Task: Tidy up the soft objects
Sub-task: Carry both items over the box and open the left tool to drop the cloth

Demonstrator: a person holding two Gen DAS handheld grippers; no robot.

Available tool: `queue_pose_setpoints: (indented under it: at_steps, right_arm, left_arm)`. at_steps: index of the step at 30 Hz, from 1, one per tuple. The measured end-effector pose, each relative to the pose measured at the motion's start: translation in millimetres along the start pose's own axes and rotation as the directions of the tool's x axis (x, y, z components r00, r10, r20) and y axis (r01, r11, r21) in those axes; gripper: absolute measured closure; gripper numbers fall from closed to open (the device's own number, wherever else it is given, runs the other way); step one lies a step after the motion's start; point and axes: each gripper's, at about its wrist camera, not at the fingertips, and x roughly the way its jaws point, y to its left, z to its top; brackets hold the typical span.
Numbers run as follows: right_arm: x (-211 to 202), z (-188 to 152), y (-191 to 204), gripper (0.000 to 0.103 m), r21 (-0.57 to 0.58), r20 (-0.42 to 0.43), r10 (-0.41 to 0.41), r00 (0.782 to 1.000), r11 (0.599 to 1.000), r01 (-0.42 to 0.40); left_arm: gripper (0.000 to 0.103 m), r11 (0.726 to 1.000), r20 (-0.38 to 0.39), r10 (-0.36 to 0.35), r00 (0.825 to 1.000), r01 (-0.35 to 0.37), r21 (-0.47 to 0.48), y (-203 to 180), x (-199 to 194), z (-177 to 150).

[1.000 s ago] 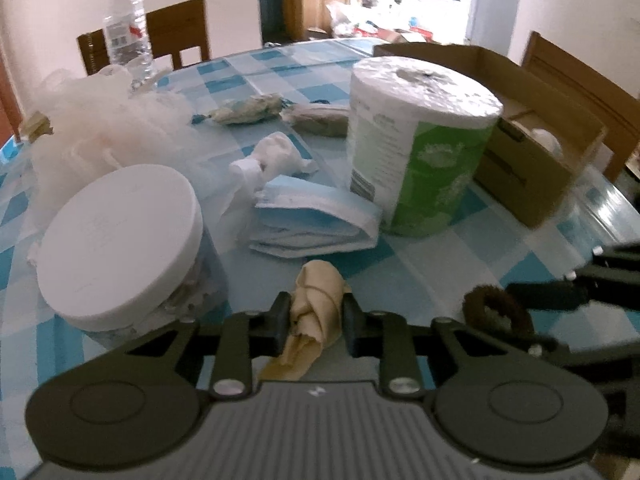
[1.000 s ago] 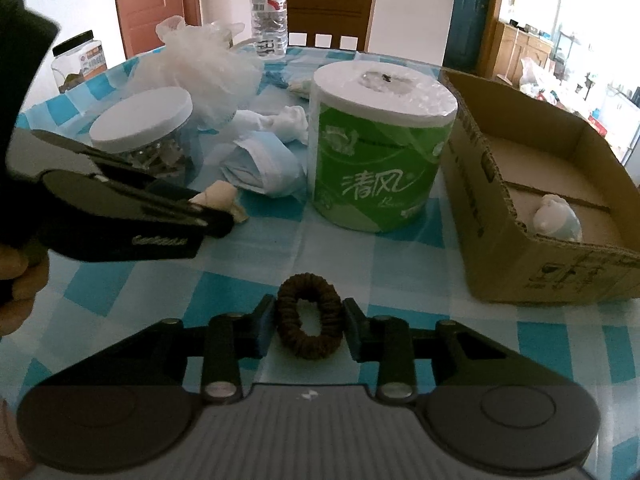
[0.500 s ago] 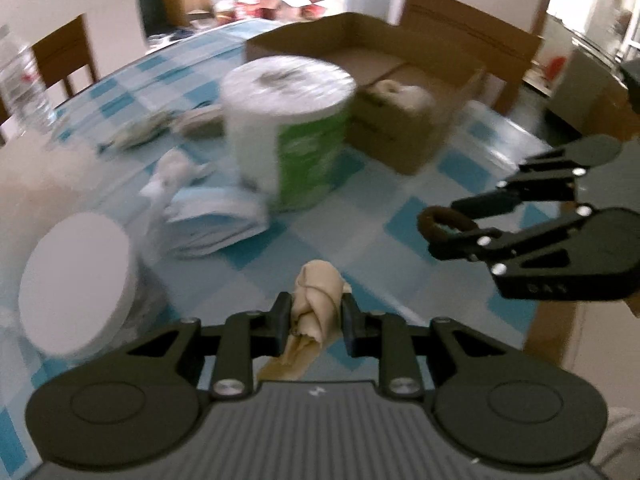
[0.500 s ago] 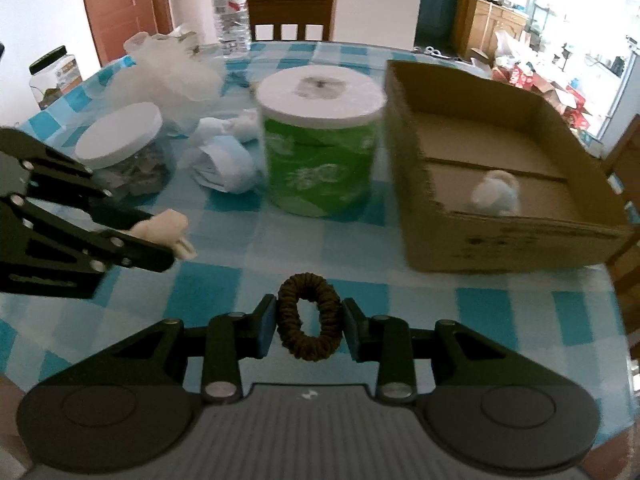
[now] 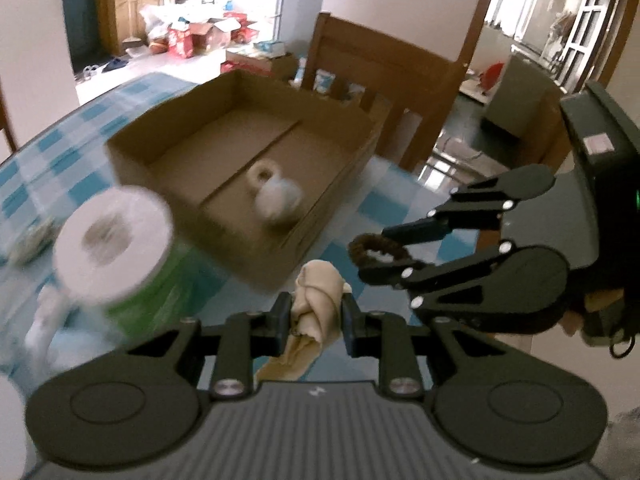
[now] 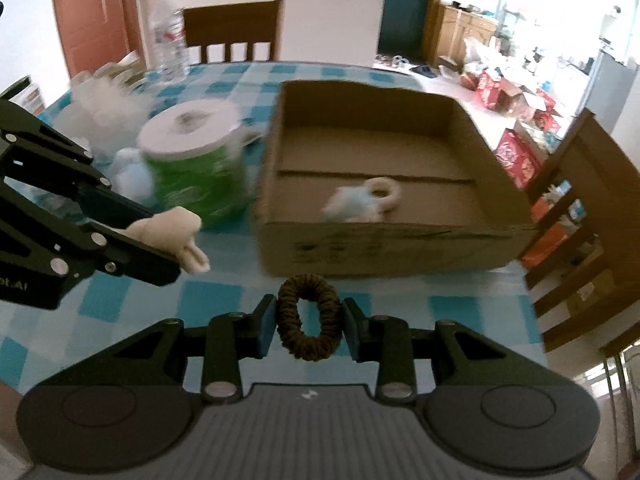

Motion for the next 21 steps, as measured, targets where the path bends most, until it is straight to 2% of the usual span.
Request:
queue_pose_setpoints:
  at_steps: [5, 9, 15, 17, 19, 21]
  right_arm:
    - [-5.2, 12.6, -31.4, 0.063, 0.026, 0.043, -0.015, 0.999, 1.000, 0.014]
    - [-4.9, 24.9, -49.6, 0.063, 0.032, 0.077, -0.015, 0.997, 0.999, 0.012]
    - [0.5, 44.4, -63.9, 0.063, 0.017, 0.115, -0.009, 0.993, 1.000, 0.008]
    - [4.2, 50.1, -67.2, 0.063, 0.013, 0.121, -0.007, 0.993, 1.000, 0.006]
    - [9.6, 54.1, -69.6, 0.063, 0.008, 0.123, -0.006, 0.992, 1.000, 0.005]
    - [15.7, 59.2, -71.5, 0.063, 0.002, 0.123, -0.003, 0.992, 1.000, 0.003]
  left_arm:
    - [0.079, 1.000, 0.042, 0.001, 0.999, -0.002, 0.013, -10.9, 21.3, 37.8]
    - [0.079, 0.998, 0.051, 0.055, 0.997, -0.055, 0.006, -3.5, 40.2, 68.9]
    - [0.076, 0.984, 0.056, 0.168, 0.984, -0.164, -0.068, 21.4, 65.9, 109.4]
    - [0.062, 0.979, 0.055, 0.189, 0.980, -0.184, -0.090, 29.4, 70.1, 117.0]
    - [0.033, 0.970, 0.050, 0.226, 0.973, -0.220, -0.100, 33.7, 78.0, 123.9]
    - [0.029, 0.956, 0.050, 0.271, 0.961, -0.263, -0.134, 37.6, 80.2, 128.4]
